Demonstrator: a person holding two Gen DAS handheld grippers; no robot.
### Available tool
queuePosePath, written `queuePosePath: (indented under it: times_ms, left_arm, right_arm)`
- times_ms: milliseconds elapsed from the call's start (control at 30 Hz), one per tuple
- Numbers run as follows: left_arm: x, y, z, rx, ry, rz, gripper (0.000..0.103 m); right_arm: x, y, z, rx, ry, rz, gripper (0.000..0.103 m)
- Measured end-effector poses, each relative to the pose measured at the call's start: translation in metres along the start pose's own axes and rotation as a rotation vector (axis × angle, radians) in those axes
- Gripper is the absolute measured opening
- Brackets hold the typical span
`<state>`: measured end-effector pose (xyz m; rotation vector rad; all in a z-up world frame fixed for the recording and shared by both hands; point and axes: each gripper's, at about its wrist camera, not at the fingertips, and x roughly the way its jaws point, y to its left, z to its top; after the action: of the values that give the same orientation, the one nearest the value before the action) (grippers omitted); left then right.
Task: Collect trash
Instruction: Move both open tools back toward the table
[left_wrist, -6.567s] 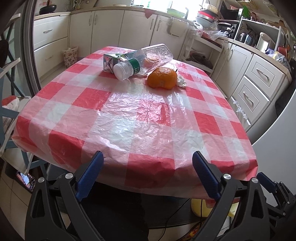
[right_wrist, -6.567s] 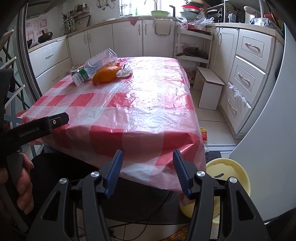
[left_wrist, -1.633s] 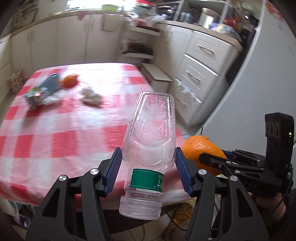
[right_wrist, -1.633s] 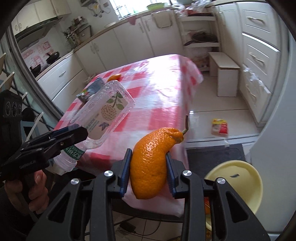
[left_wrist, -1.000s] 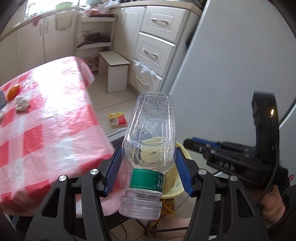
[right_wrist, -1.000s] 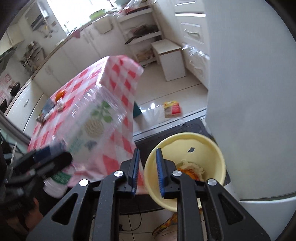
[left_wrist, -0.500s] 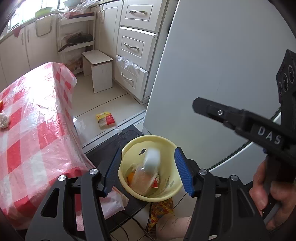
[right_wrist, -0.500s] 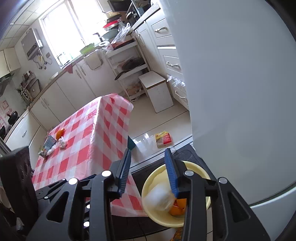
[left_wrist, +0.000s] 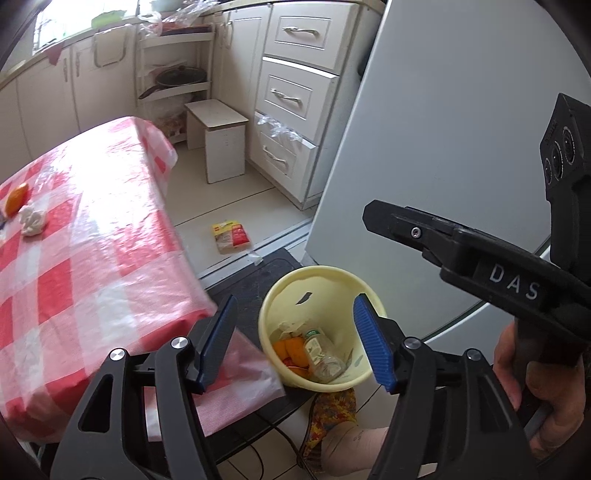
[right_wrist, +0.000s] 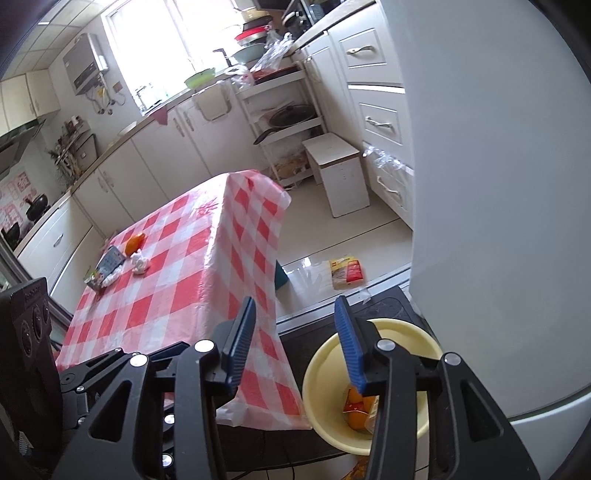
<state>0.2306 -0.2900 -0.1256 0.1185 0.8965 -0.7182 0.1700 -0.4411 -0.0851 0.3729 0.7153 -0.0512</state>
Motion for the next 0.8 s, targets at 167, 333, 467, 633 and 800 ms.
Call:
queuePosePath:
  times_ms: [167,333,467,633,800]
  left_arm:
    - [-0.015,0.015,-0.007,-0.013,-0.034,0.059,0.074]
    - [-0.034,0.042,-0.015,-0.056,-0.064,0.124,0.081]
    - [-0.05,0.08,-0.034,-0.134,-0.099,0.225,0.085]
    - [-0.08,0.147,-0.055,-0.302,-0.136,0.311,0.085]
    - [-0.12,0.208,-0.058,-0.404,-0.229,0.427,0.087]
  right_arm:
    - [0.006,0.018,-0.002,-0.053,0.01,0.008,0.052]
    - [0.013,0.041,-0.003,-0.111,0.023,0.031,0.059]
    - [0.025,0.067,-0.008,-0.175,0.052,0.054,0.062]
    - [0.04,0.101,-0.019,-0.264,0.094,0.082,0.063]
    - [0.058,0.14,-0.03,-0.363,0.126,0.114,0.064]
